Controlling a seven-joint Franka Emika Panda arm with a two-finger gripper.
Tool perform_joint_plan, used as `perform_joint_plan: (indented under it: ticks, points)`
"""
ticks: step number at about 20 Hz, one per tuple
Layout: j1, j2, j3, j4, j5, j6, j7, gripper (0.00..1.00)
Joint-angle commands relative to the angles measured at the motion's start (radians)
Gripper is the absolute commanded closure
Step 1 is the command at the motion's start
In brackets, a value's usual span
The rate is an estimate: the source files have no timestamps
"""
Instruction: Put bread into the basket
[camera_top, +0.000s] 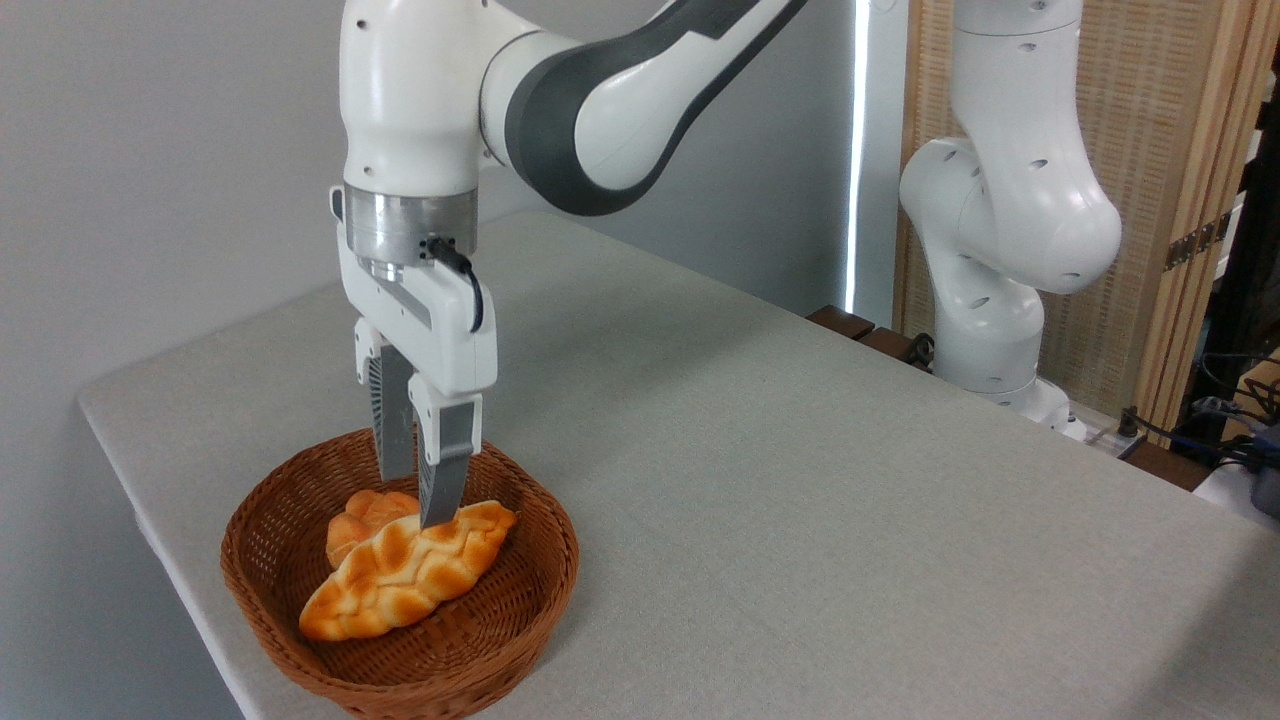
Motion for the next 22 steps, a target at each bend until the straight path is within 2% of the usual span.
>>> perform_joint_plan:
  ticks: [1,4,8,10,15,19,20,22]
  points:
    - [-0.005,-0.07,0.002,0.002,-0.014,-0.082,-0.04,0.0]
    - [-0.005,-0.081,-0.003,0.037,-0.014,-0.194,-0.04,0.0]
    - [-0.005,-0.081,-0.001,0.142,-0.031,-0.444,-0.038,0.0]
    - [-0.004,-0.077,0.002,0.194,-0.035,-0.514,-0.038,0.0]
    - [-0.004,-0.071,0.008,0.274,-0.028,-0.573,-0.044,0.0]
    - [0.005,-0.072,0.015,0.275,-0.028,-0.636,-0.035,0.0]
    - [0.021,-0.072,0.015,0.274,-0.031,-0.645,-0.034,0.0]
    - [0.096,-0.078,-0.017,0.274,-0.032,-0.648,-0.028,0.0]
